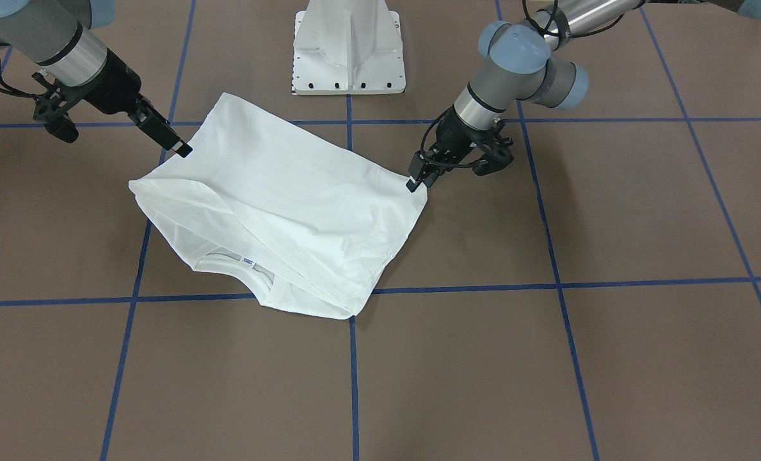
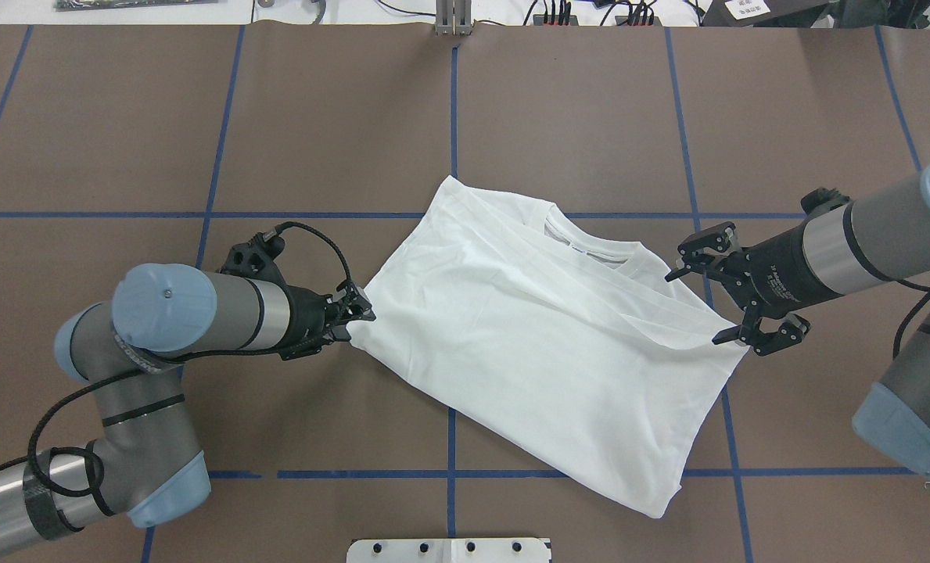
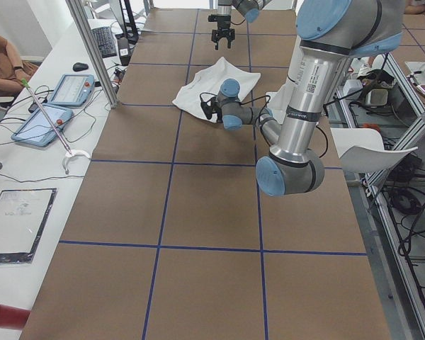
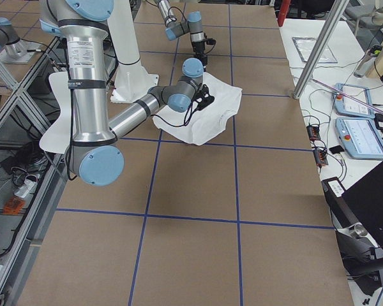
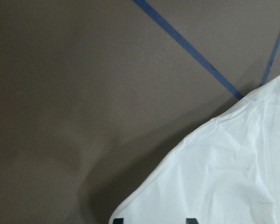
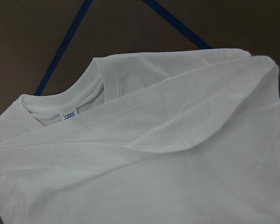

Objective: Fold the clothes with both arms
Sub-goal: 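Pull the shirt corner away with the left gripper while the right releases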

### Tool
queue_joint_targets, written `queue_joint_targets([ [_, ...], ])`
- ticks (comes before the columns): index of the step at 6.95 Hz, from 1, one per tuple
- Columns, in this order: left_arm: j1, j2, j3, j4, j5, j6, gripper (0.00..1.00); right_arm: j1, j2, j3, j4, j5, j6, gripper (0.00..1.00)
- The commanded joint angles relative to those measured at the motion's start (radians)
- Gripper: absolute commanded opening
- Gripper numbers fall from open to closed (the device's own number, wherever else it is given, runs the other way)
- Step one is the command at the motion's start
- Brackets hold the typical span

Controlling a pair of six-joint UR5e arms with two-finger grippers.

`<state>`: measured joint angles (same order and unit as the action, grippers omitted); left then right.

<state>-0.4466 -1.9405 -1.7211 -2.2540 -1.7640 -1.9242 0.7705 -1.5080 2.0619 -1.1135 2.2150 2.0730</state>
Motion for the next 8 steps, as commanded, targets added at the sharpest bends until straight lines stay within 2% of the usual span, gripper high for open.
queue_joint_targets([
  [1, 0.035, -0.006, 0.005, 0.048, 0.029, -0.007, 0.54, 0.010, 0.006, -0.008, 0.000, -0.001, -0.007, 1.00],
  [2, 0.035, -0.011, 0.012, 0.048, 0.029, -0.007, 0.52, 0.009, 0.006, -0.011, 0.000, -0.003, -0.007, 1.00],
  [3, 0.035, -0.011, 0.011, 0.048, 0.029, -0.007, 0.42, 0.009, 0.006, -0.013, 0.000, -0.003, -0.007, 1.00],
  [4, 0.035, -0.011, 0.006, 0.056, 0.028, -0.016, 0.00, 0.009, 0.012, -0.013, 0.000, -0.003, -0.007, 1.00],
  [6, 0.001, -0.012, 0.018, 0.054, 0.025, 0.028, 0.00, 0.009, 0.015, -0.031, 0.000, -0.008, -0.008, 1.00],
  [7, -0.092, -0.043, 0.050, 0.056, 0.020, 0.192, 0.00, 0.009, 0.015, -0.028, 0.000, -0.011, -0.008, 1.00],
  [8, -0.189, -0.091, 0.136, 0.042, 0.012, 0.262, 0.00, 0.009, 0.025, -0.026, 0.001, -0.011, -0.008, 1.00],
])
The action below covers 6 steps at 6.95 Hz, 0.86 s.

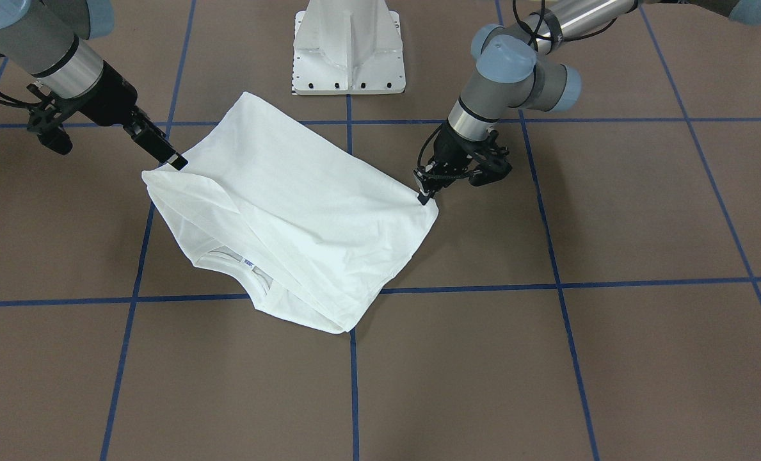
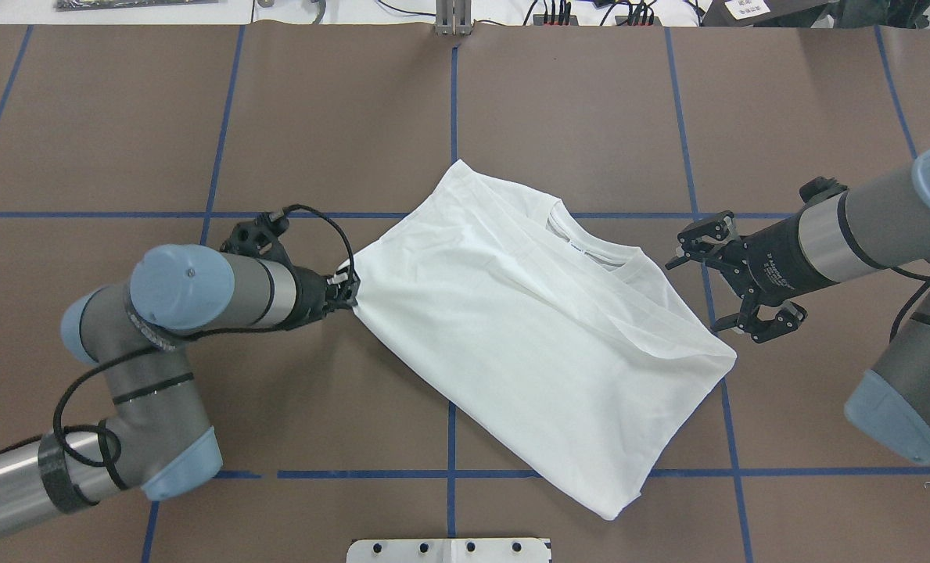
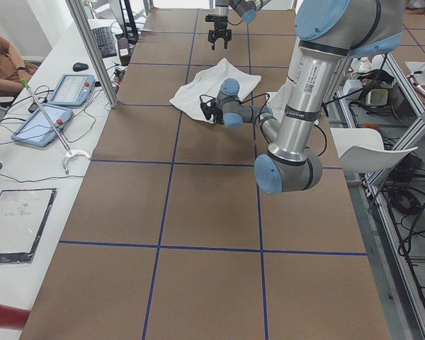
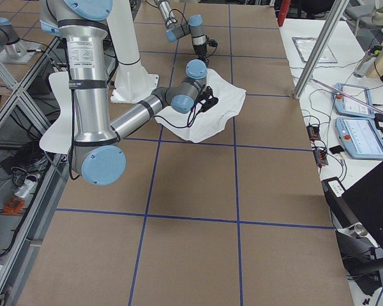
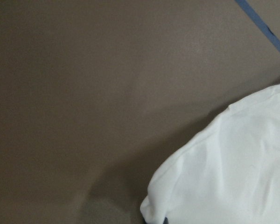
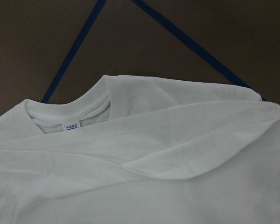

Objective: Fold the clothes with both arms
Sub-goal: 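Pull the shirt corner away with the left gripper while the right releases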

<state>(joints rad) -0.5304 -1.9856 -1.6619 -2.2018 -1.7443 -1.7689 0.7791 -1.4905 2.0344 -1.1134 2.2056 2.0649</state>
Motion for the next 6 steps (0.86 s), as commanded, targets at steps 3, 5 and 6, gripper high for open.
queue_joint_targets([
  [3, -0.232, -0.406, 0.667, -0.279, -0.052, 0.177, 0.00, 0.006, 0.055, -0.003, 0.003, -0.026, 0.000, 1.00],
  [5, -0.247, -0.481, 0.775, -0.305, -0.052, 0.180, 0.00, -0.006, 0.073, -0.003, 0.006, -0.101, -0.026, 1.00],
  [6, -0.247, -0.507, 0.809, -0.305, -0.053, 0.178, 0.10, -0.024, 0.113, -0.020, -0.003, -0.125, -0.082, 1.00],
])
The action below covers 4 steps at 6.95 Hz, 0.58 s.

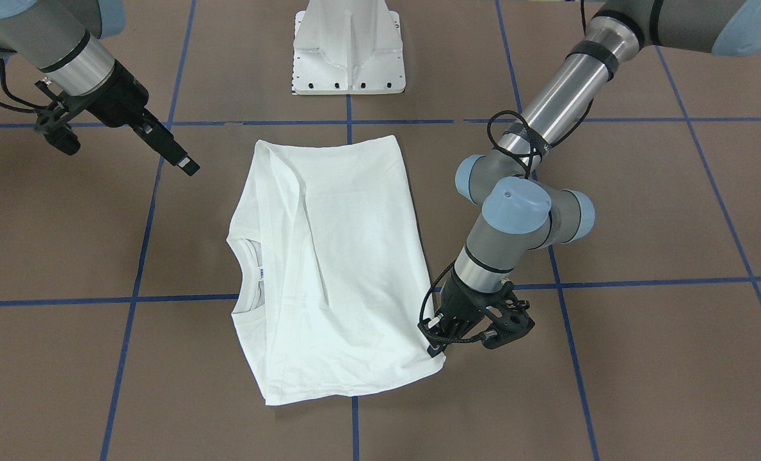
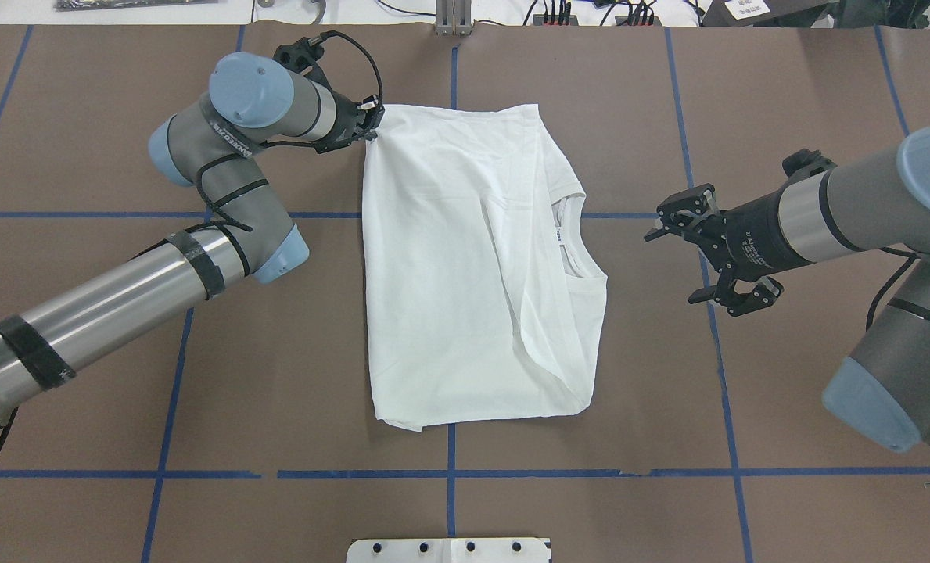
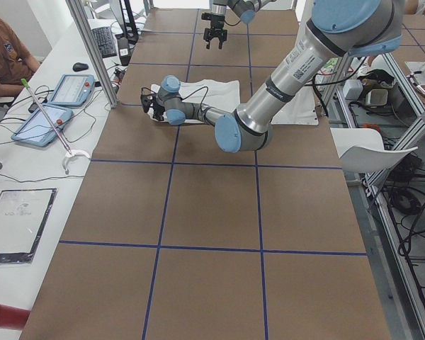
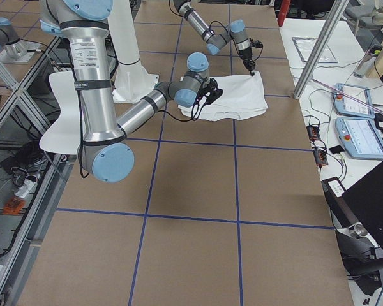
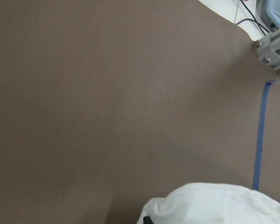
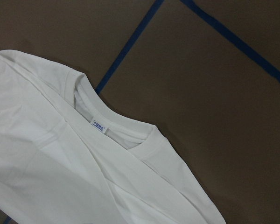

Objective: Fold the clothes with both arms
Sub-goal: 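Pull the shirt corner away with the left gripper while the right releases, then release the left gripper while the right gripper moves onto the shirt's side edge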

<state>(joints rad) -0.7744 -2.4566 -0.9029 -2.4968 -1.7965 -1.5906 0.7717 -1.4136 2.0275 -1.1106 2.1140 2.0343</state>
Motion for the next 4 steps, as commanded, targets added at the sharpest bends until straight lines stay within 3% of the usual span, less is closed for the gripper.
queue_joint_targets([
  [1, -0.003, -0.038, 0.042, -0.010, -0.006, 0.000, 0.32, -0.059, 0.047, -0.033, -0.006, -0.078, -0.058, 1.00],
  [2, -0.008, -0.022, -0.038, -0.005, -0.073, 0.000, 0.35, -0.119, 0.088, -0.061, -0.024, -0.165, -0.090, 1.00],
  [4, -0.017, 0.200, -0.352, 0.007, -0.191, -0.005, 0.36, -0.170, 0.235, -0.125, -0.211, -0.209, -0.223, 1.00],
])
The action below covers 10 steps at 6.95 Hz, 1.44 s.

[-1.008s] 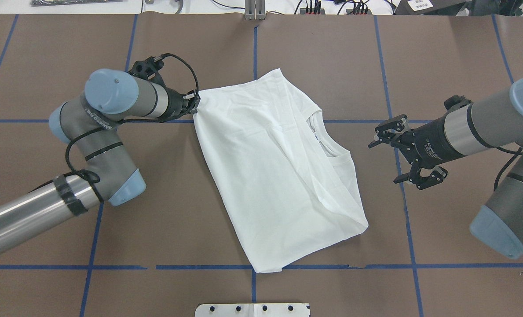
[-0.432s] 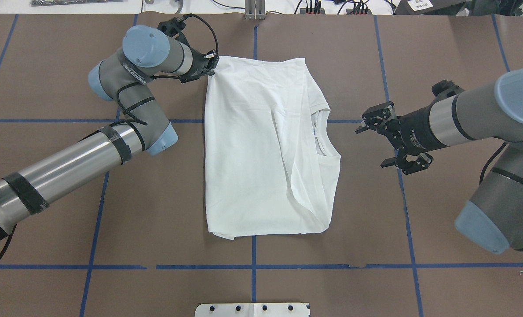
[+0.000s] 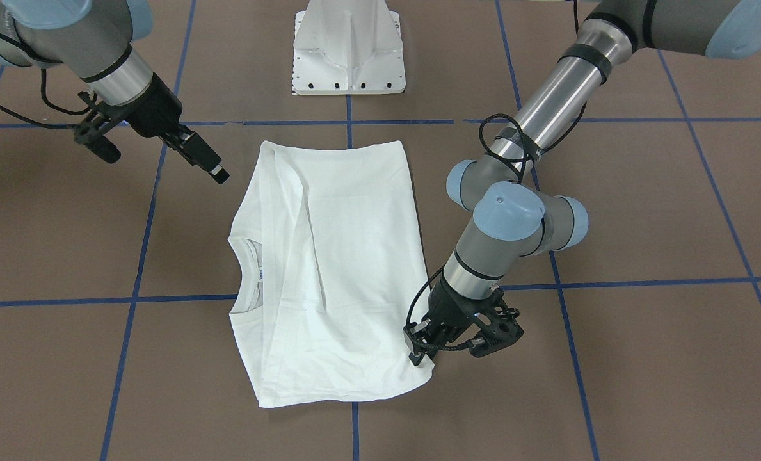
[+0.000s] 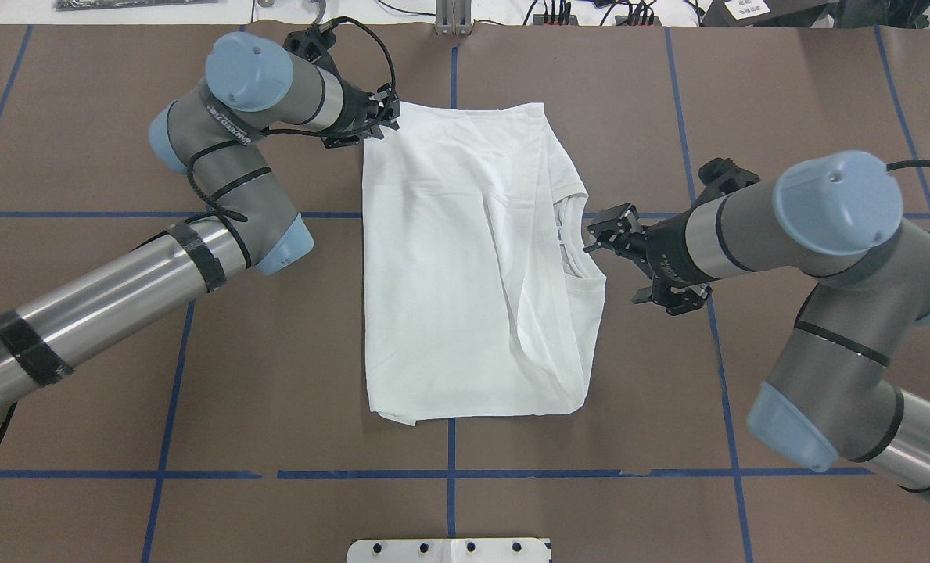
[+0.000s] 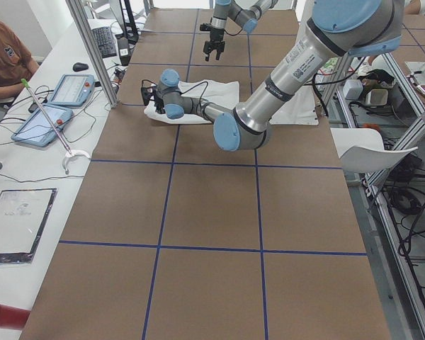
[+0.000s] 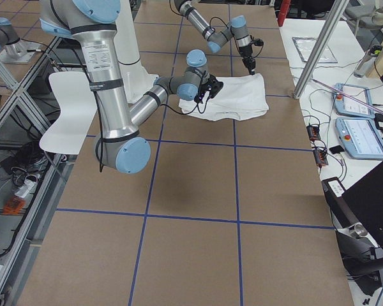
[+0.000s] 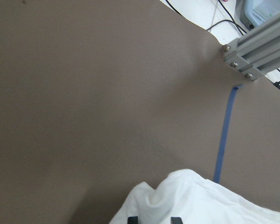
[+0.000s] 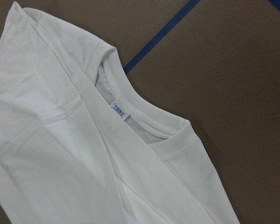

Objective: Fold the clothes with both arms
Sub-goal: 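Release the left gripper while the right gripper moves onto the shirt's side edge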

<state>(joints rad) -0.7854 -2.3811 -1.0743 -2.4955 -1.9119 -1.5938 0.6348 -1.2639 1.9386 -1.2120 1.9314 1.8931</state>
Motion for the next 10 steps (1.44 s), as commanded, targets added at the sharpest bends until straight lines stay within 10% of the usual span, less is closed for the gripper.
queue_joint_targets([
  [1, -0.021, 0.211, -0.308, 0.006, -0.106, -0.003, 0.36, -0.053, 0.102, -0.049, -0.130, -0.028, -0.159, 1.00],
  [7, -0.031, 0.342, -0.437, 0.007, -0.124, -0.002, 0.36, -0.174, 0.150, -0.101, -0.208, -0.061, -0.659, 0.99],
  [10, -0.028, 0.352, -0.435, 0.006, -0.122, -0.002, 0.38, -0.222, 0.146, -0.098, -0.238, -0.135, -0.779, 0.42],
])
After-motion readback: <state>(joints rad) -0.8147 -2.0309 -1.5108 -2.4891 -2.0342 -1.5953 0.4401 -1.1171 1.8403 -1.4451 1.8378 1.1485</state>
